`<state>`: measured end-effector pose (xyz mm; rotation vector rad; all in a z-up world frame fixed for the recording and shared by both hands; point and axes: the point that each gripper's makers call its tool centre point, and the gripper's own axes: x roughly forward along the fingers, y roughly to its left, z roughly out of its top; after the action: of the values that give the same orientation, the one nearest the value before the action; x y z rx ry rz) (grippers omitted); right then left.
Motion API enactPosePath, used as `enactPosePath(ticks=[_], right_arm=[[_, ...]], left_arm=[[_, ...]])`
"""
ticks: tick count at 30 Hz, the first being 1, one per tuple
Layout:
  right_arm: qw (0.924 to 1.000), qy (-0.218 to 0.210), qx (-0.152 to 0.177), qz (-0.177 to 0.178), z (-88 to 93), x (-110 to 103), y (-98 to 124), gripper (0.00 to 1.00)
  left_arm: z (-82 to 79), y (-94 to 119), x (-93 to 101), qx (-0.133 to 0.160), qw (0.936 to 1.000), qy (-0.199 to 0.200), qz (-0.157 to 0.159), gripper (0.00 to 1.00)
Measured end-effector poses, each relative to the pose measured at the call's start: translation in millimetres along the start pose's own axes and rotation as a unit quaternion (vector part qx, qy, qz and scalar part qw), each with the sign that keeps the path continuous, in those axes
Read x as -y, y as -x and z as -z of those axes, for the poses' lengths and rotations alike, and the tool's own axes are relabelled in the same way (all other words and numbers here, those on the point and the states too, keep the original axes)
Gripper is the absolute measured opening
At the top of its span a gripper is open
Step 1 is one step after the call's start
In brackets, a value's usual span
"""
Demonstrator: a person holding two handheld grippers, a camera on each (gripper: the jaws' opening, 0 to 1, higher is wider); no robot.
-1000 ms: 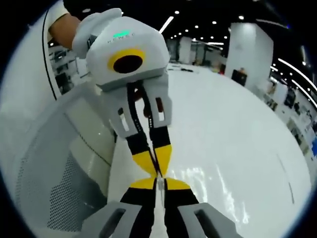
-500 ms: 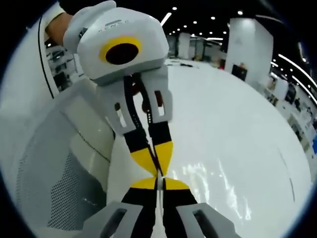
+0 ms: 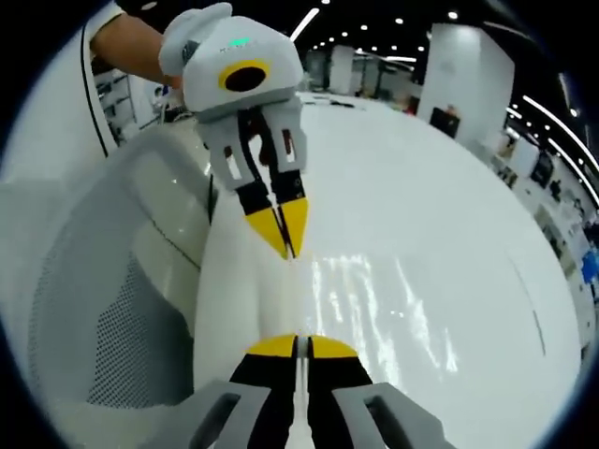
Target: Open the resealable bag by pulling the two sides of the seal apart until the entire bag opening is separated and visibly accessible.
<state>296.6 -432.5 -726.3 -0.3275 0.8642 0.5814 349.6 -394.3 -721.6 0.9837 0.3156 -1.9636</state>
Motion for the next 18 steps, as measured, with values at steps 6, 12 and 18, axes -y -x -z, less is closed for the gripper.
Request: enactPosePath(ticks=[6,12,18], right_arm=[[0.9998,-0.010,-0.010,0.012,23.1,3,16,0.00],[0.9996,-0.013,-0.017,0.016,30.8,2,19,0.00],[0.9992,-0.030,-0.023,0.014,37.3,-2,15,0.00]], left_arm=[[-0.5,-1,-2.0,0.002,1.0000,0.001,0.000,0.00],[-6.6,-5,0.3,0.005,0.9999,-0.003,0.010,0.00],[-10.7,-7,-0.8,0.014,0.9993,-0.035,0.000,0.00]])
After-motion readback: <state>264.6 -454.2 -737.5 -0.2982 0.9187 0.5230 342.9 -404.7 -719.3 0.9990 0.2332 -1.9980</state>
